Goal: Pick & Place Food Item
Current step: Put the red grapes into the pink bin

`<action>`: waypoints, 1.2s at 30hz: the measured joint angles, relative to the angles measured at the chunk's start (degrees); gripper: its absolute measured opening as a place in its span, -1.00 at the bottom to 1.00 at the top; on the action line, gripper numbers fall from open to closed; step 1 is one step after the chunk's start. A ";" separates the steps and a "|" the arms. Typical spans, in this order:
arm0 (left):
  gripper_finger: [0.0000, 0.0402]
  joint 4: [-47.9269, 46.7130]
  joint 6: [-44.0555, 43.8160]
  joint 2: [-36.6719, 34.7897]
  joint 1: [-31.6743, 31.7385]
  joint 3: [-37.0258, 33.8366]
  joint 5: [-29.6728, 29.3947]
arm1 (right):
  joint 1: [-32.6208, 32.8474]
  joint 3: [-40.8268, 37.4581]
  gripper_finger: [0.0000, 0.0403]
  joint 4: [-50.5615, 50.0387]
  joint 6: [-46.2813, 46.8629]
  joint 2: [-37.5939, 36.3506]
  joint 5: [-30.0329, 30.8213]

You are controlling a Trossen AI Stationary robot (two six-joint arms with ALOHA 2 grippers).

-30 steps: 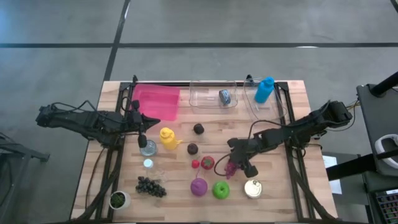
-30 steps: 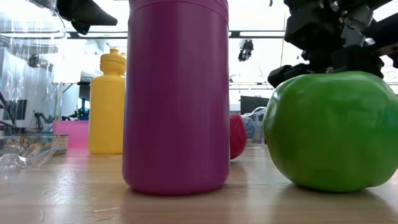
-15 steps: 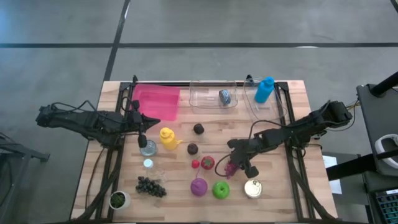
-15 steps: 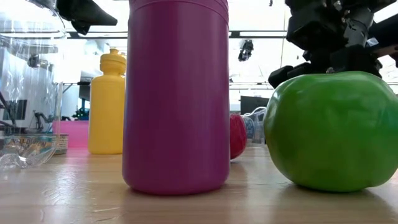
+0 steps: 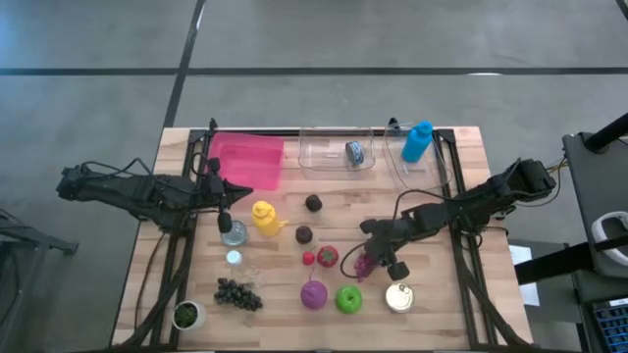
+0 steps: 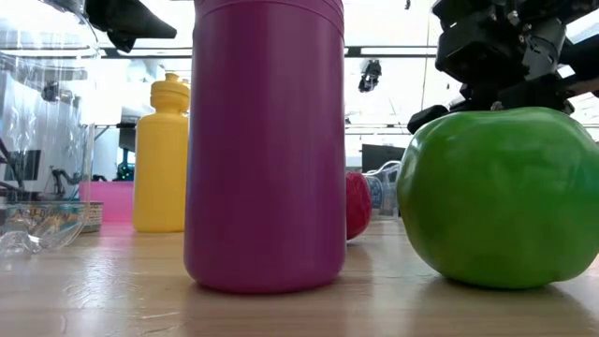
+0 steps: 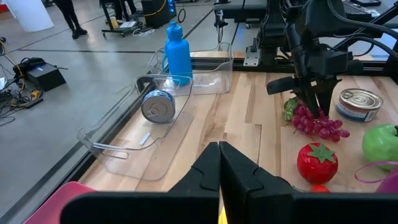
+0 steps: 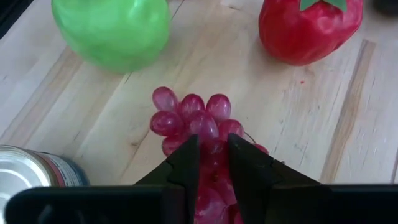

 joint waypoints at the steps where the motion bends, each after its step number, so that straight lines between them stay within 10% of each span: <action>1: -0.99 0.00 0.00 0.00 -0.02 0.00 0.00 | 0.00 0.00 -0.65 -0.01 -0.01 0.00 0.00; 22: -0.99 -0.01 -0.02 0.00 -0.02 0.00 -0.02 | 0.00 1.68 -0.91 -1.04 -2.19 -0.11 1.51; 36: -0.99 -0.02 -0.17 0.00 -0.01 0.00 0.00 | 0.02 12.95 -0.91 -19.04 -8.51 -2.19 6.34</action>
